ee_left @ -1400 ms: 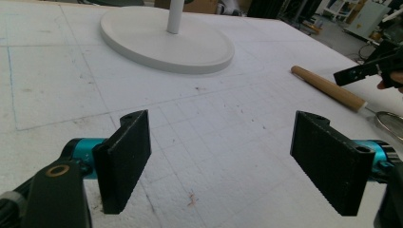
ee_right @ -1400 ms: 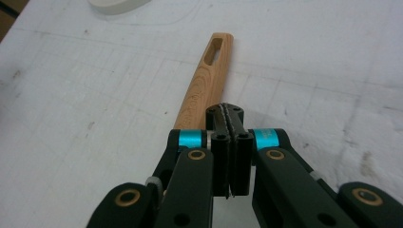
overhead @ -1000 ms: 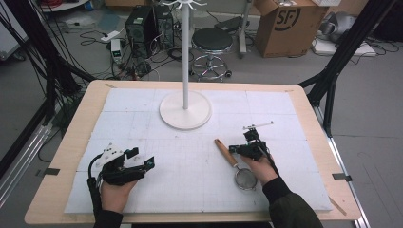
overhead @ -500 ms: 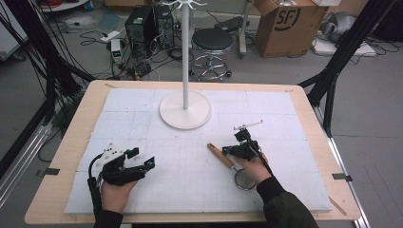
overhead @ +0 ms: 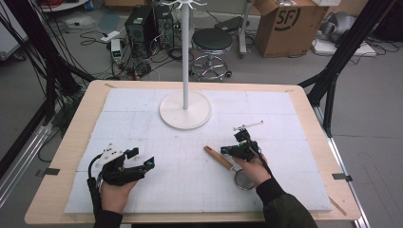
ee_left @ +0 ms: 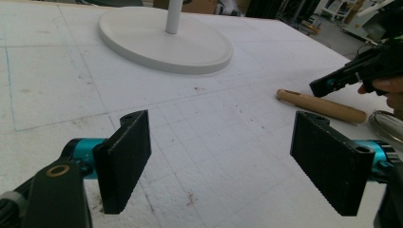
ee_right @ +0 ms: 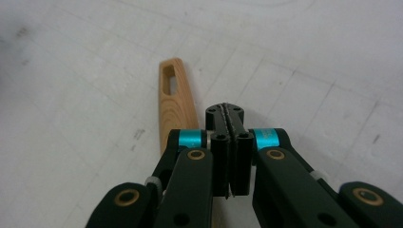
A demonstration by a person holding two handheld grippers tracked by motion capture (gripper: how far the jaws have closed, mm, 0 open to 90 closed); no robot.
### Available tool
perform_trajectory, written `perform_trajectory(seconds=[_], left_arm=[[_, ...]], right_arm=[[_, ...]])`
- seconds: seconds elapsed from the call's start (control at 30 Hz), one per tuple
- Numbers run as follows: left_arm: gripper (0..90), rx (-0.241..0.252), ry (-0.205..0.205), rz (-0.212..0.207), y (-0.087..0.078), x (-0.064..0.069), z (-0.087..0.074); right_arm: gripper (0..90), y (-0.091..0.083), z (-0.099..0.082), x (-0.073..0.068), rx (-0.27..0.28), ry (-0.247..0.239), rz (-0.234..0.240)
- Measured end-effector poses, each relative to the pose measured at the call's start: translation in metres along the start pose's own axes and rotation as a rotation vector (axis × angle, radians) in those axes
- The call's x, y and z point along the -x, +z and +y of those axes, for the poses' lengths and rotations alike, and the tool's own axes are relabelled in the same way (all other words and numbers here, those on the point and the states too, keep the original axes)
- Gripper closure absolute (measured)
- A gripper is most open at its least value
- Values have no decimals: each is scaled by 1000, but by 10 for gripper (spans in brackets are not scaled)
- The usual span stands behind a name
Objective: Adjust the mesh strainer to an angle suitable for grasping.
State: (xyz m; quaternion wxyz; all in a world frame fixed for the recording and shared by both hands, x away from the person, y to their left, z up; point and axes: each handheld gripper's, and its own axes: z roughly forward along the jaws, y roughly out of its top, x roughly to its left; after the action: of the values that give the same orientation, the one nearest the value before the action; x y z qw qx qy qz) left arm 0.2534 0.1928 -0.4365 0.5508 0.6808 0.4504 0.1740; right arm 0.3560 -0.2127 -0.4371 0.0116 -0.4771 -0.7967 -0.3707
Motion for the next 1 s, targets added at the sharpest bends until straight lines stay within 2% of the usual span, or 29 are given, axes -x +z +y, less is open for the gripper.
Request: perform_trajectory(seconds=[0.07,0.1,0.13,0.17,0.27,0.3,0.47,0.63,0.8,1.0], left_arm=[[219,-1,-3,0,0,0,0],[219,-1,-3,2,0,0,0],[219,-2,-1,2,0,0,0],[219,-2,1,4,0,0,0],[219,-3,2,3,0,1,0],[219,-1,-1,1,0,1,0],[219,-5,0,4,0,1,0],[219,-5,-5,7,-1,-1,-1],[219,-5,-4,7,-1,0,0],[219,-3,-2,7,1,1,0]], right_arm=[[764,-8,-2,3,39,9,32],[763,-12,-3,5,57,6,56],[755,-16,-6,6,75,8,55],[712,-19,-7,8,79,9,50],[594,-25,-12,15,84,23,90],[533,-27,-14,16,88,30,82],[407,-40,-22,20,129,22,87],[373,-52,-27,24,170,14,103],[372,-54,-28,24,172,17,111],[373,-51,-28,18,149,-7,122]])
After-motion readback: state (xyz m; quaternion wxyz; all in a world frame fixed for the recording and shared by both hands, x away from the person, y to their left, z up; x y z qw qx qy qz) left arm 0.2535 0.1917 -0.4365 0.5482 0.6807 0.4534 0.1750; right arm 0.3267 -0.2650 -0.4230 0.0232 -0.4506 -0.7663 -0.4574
